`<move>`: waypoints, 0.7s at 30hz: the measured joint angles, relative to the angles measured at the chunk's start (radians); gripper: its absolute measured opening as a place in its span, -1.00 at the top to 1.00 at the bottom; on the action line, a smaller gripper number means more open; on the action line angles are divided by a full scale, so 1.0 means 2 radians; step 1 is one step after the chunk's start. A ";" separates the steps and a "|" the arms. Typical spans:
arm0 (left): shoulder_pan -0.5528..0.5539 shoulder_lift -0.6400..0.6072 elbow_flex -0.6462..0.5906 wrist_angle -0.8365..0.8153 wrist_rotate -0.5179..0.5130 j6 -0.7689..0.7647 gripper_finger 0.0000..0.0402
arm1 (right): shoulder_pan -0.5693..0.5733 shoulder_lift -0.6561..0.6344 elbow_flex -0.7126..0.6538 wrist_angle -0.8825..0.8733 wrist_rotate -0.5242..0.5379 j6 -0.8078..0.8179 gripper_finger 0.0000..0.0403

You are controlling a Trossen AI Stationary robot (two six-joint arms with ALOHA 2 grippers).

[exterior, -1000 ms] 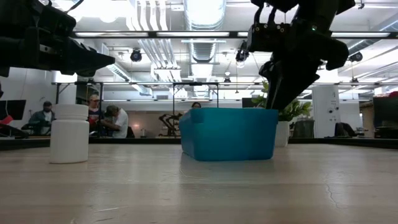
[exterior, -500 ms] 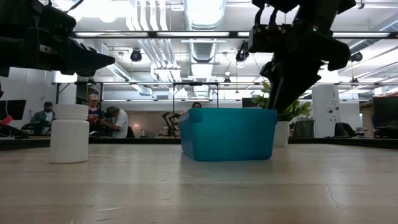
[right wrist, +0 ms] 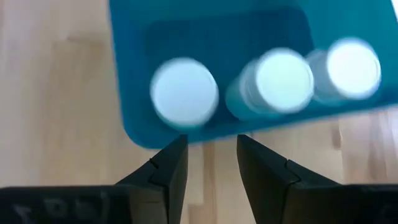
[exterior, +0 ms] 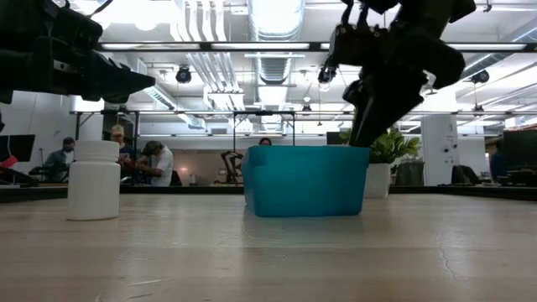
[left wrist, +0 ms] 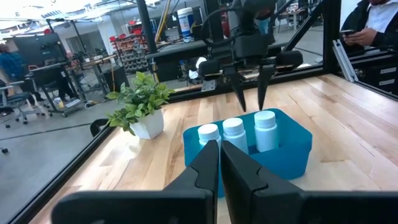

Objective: Pick and place pill bottles into a basket
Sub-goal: Adjust the blue bin, then put the white pill bottle into the blue bin

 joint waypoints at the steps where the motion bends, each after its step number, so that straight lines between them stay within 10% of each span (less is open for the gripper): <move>1: 0.000 0.000 0.000 0.000 0.000 0.000 1.00 | 0.000 0.000 0.000 0.011 -0.004 -0.003 0.36; 12: 0.000 0.000 0.000 0.000 0.000 0.000 1.00 | 0.000 -0.005 0.000 0.006 0.001 -0.006 0.39; 21: 0.000 -0.001 0.000 0.015 -0.001 -0.005 1.00 | 0.000 -0.042 0.001 -0.004 0.103 -0.007 0.44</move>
